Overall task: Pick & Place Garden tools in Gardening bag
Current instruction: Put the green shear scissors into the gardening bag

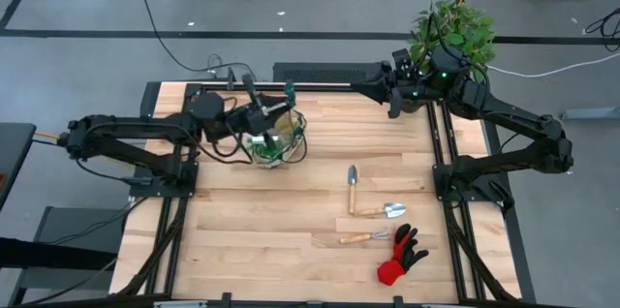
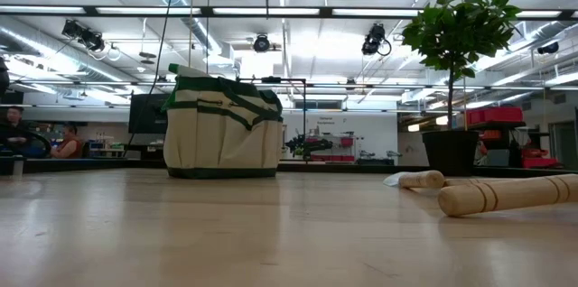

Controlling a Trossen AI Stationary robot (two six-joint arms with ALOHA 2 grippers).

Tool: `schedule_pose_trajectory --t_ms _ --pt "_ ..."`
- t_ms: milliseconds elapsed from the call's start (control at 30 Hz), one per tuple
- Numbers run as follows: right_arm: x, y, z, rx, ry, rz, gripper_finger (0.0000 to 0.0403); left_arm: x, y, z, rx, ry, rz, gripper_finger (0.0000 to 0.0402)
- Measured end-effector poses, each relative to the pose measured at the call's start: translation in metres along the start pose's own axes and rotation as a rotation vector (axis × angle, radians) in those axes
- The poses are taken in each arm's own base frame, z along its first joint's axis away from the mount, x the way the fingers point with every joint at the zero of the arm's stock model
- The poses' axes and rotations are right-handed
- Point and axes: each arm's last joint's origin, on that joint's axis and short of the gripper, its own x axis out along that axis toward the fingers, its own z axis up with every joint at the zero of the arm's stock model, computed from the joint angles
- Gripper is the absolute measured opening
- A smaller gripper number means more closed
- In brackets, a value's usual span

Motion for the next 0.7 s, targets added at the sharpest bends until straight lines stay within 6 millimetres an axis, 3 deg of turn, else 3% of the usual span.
schedule_pose_trajectory --t_ms 233,700 --pt "0.0 -0.001 0.0 -0.056 -0.003 -0.016 0.0 -0.019 0.011 0.001 -0.117 0.02 -0.033 0.0057" --pt "0.0 -0.001 -0.001 -0.105 0.012 -0.011 0.0 -0.024 0.023 -0.013 -0.387 0.057 -0.107 0.0057"
